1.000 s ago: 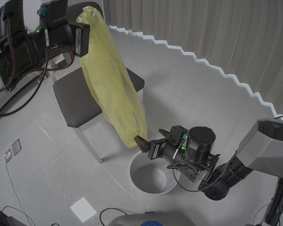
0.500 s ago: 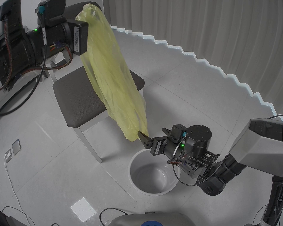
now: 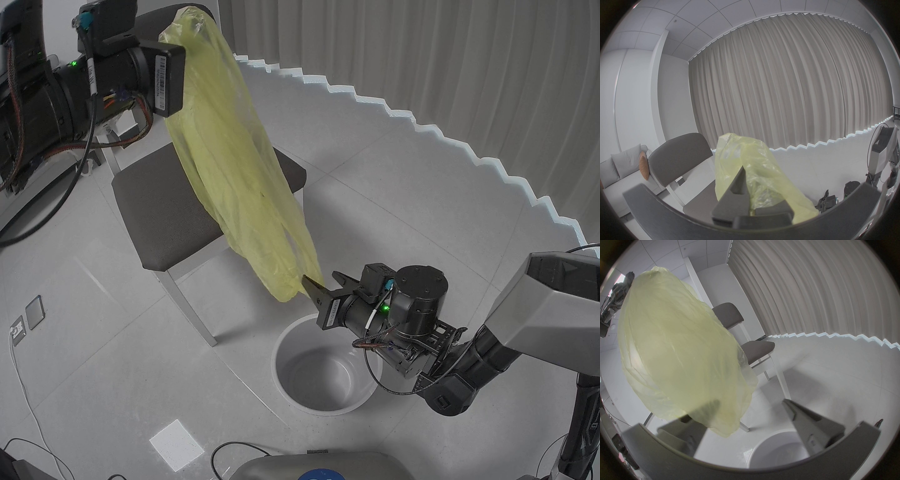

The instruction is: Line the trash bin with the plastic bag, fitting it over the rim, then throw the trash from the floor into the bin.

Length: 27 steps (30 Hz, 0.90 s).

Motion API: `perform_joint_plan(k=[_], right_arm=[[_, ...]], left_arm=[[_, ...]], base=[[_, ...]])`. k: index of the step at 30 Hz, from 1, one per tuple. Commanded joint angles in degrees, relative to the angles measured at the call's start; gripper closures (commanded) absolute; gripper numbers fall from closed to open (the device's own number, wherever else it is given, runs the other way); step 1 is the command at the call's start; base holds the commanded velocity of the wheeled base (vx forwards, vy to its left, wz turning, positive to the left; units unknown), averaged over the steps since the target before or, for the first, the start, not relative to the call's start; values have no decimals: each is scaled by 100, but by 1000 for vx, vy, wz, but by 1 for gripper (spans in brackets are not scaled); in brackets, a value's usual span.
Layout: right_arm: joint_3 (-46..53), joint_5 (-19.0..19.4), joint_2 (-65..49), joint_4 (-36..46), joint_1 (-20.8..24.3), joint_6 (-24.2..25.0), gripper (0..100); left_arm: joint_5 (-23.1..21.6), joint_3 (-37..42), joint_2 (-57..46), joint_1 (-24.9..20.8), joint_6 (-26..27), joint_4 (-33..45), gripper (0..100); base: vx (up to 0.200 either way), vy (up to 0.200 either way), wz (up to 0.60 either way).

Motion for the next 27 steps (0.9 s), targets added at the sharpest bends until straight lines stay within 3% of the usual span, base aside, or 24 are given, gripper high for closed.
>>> perform_joint_plan(k=[1,14,18,20,27], right_arm=[[66,1,-46,-1,12,-1,100],[1147,106,-714,25,-146,-10,100],[1428,124,-1012,69,-269,-10,100],[1622,124,-1294,131,-383,-1,100],[2263,124,-2023,1089,-550,8,100]], left_arm=[[2,6,-15,1,1,-5,100],[72,15,-23,-236,-219,355,100],[107,85,-120,-403,-711,935,100],[116,269,-164,-570,-1326,1278,100],[125,1553,-454,-641,-2240,1252,100]], base=[[0,0,0],[0,0,0],[0,0,0],[0,0,0],[0,0,0]])
